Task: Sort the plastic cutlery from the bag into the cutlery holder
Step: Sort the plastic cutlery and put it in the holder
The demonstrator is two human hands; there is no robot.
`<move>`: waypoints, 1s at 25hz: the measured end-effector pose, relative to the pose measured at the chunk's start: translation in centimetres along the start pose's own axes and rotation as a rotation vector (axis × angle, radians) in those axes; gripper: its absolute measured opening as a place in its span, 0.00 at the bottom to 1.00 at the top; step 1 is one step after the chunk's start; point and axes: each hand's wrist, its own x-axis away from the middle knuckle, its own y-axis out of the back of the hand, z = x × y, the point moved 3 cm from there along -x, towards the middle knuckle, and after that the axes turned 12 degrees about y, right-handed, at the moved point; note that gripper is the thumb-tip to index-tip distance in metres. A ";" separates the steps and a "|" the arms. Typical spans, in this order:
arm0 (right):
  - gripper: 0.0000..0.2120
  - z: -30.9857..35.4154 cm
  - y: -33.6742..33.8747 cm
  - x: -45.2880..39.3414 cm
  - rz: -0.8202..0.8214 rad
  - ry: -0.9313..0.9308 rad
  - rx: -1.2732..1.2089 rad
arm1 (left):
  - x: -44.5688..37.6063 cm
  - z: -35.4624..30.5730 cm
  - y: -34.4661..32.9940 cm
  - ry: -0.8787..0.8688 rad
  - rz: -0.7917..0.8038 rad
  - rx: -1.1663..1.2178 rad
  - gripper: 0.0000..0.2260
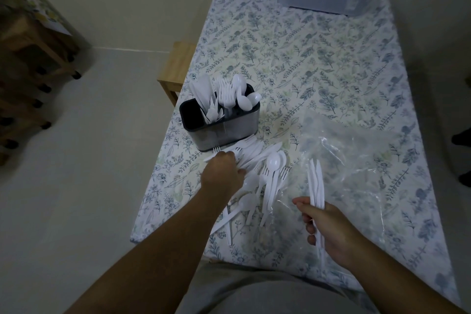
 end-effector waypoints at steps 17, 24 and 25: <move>0.06 -0.2 0.1 -0.2 0.002 -0.004 -0.015 | -0.6 -2.8 -0.4 -0.060 0.086 -0.056 0.14; 0.06 -0.3 0.1 -0.1 -0.005 -0.019 -0.019 | -0.6 -3.5 0.0 -0.067 0.112 -0.110 0.11; 0.06 -0.3 0.1 -0.1 -0.005 -0.017 -0.018 | -0.6 -3.6 0.1 -0.068 0.117 -0.117 0.12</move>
